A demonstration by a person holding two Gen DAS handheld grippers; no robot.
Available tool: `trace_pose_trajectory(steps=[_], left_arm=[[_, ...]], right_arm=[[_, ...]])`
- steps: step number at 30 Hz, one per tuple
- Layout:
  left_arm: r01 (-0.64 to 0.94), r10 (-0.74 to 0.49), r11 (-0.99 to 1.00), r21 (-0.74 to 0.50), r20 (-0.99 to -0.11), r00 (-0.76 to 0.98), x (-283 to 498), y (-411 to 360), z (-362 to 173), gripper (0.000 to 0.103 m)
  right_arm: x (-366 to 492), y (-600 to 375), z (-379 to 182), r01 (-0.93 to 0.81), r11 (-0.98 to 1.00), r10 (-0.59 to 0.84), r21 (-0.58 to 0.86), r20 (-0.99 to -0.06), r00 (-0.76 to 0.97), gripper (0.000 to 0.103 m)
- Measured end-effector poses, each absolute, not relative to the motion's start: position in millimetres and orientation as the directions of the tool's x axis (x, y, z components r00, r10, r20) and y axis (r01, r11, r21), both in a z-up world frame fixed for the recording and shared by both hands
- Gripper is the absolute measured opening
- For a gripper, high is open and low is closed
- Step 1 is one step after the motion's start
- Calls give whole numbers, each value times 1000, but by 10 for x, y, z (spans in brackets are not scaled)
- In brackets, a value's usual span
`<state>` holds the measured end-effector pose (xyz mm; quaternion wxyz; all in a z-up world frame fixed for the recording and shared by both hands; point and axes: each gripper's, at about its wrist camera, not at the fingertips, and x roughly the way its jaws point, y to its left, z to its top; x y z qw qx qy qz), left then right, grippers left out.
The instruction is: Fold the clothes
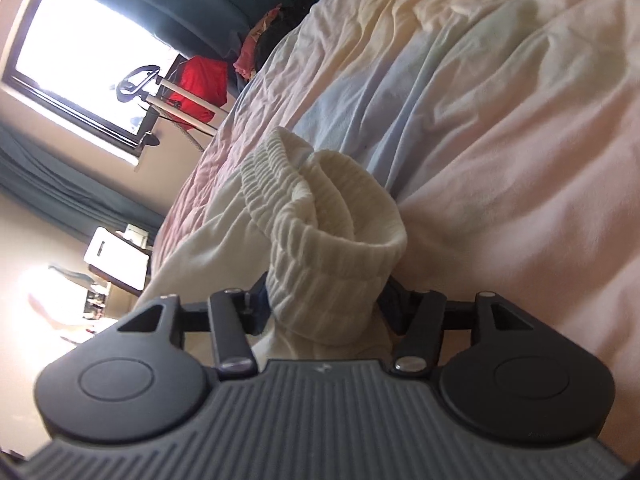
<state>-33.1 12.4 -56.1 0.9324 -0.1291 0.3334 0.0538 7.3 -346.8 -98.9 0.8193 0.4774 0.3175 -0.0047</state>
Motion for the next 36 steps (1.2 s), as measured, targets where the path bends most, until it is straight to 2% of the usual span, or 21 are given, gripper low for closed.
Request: trace_pose_trajectory(steps=[3,7,10,15,17,20,23,25,28,32,36], left_arm=[[-213,-5,944,-250,-659,752,-268,205,-603,103],[-214,8,949,-233,-658,753,-229,196,-612,103],[-217,6,947,-237,-663,749,-222,209,-616,103],[-225,53,958,-181,-655,753,-223,156,-604,103],[-231,57,956,-183,-655,753,-222,167,-603,103],[-227,59,958,-175,-656,752,-217,146,-607,103],[-210,75,969,-129,-655,752,-213,47,-608,103],[-187,64,975,-119,-656,752,-224,3,-590,101],[-106,-2,986,-126,-653,758,-286,-64,-517,100],[29,-146,981,-193,-625,767,-432,-108,-357,99],[71,-275,931,-357,-562,780,-441,5,-233,100]], right_arm=[[114,-3345,-903,266,634,294,726,-545,785,60],[227,-3243,-1001,278,683,299,675,-606,737,70],[271,-3294,-1091,293,598,356,746,-575,736,73],[149,-3149,-702,63,632,418,773,-408,811,73],[137,-3155,-639,22,611,436,792,-359,825,72],[206,-3159,-694,64,622,428,780,-408,806,72],[307,-3038,-789,134,725,379,675,-553,742,63],[300,-3009,-786,146,755,349,639,-581,735,47],[250,-3011,-728,155,775,313,612,-586,748,38],[159,-3095,-659,181,754,278,631,-557,782,35],[149,-3188,-685,222,724,256,654,-553,793,35]])
